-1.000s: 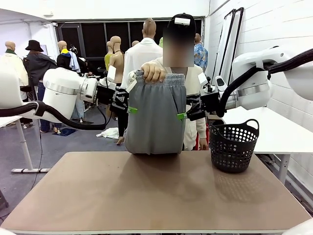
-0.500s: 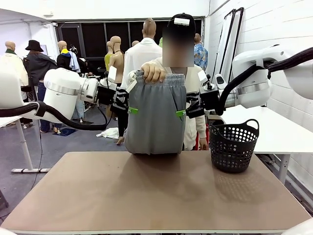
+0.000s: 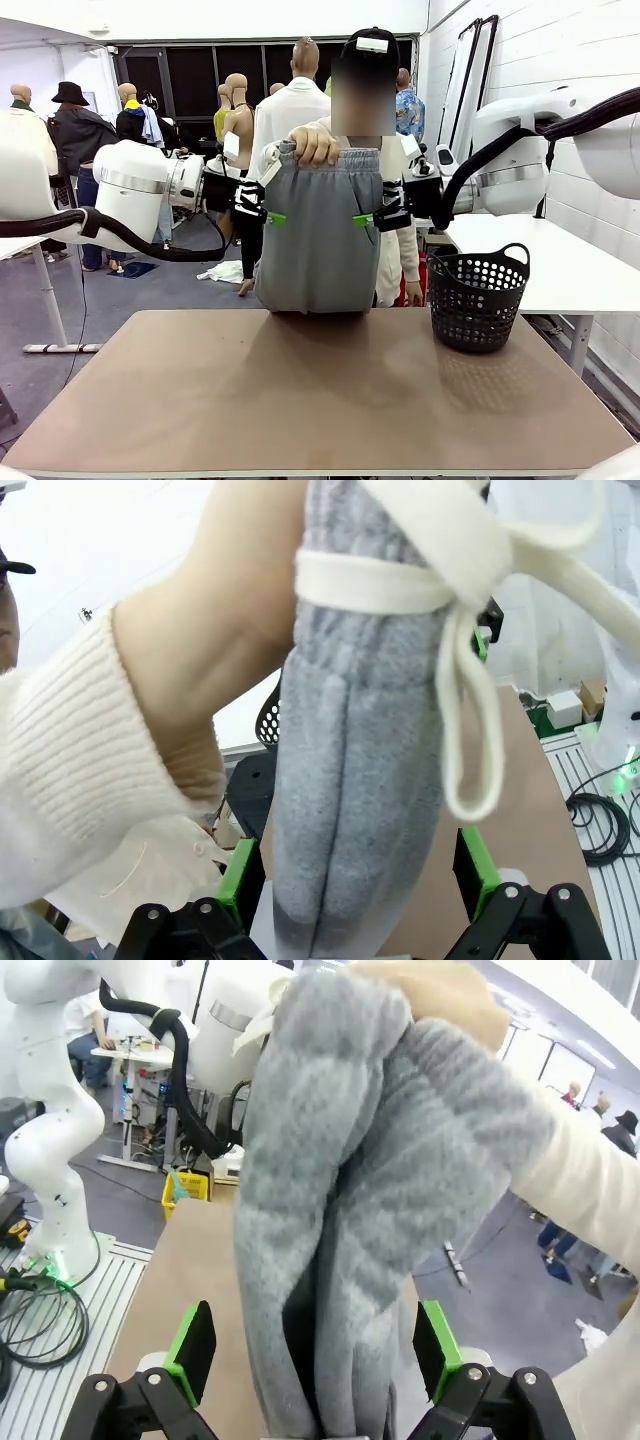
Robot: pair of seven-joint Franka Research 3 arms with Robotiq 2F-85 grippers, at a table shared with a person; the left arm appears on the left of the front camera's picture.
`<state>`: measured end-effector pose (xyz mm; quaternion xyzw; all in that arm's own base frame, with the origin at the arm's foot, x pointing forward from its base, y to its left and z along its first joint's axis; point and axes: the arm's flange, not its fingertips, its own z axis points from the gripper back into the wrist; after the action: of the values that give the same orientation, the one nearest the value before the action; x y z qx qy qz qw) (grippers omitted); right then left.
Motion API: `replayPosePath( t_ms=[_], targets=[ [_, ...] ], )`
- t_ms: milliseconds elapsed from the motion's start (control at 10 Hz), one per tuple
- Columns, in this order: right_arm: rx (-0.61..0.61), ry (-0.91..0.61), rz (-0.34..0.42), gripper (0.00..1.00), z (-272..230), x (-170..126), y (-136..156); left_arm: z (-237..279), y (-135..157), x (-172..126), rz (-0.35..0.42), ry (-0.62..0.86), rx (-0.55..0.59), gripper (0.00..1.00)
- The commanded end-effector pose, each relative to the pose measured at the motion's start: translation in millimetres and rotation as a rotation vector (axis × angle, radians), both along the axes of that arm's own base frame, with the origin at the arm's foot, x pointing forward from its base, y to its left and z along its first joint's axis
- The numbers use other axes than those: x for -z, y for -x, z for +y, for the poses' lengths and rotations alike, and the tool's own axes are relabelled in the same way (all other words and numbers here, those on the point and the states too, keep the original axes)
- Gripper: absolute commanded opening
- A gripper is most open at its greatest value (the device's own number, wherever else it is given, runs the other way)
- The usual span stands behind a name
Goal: Fold the training pants.
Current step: Grab both ends of the Training pants handed by a person.
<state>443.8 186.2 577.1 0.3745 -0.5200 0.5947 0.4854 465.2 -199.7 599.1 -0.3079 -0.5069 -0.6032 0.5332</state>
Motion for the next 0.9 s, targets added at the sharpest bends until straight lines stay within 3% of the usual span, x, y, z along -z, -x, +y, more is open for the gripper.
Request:
replayPosePath(
  t_ms=[0,400,800],
  targets=[
    [-0.041,-0.055,0.047,1.0,-1.3,0.0,-9.0,-0.9,-7.6,-4.7,0.033,0.054,-0.013,1.0],
    [-0.08,-0.128,0.111,1.0,-0.5,-5.9,-13.7,-0.6,-7.8,-9.0,0.053,0.083,0.008,1.0],
    [-0.086,-0.136,0.113,1.0,6.3,-8.7,-14.7,-1.7,-4.4,-8.6,0.065,0.11,0.048,1.0]
  ],
)
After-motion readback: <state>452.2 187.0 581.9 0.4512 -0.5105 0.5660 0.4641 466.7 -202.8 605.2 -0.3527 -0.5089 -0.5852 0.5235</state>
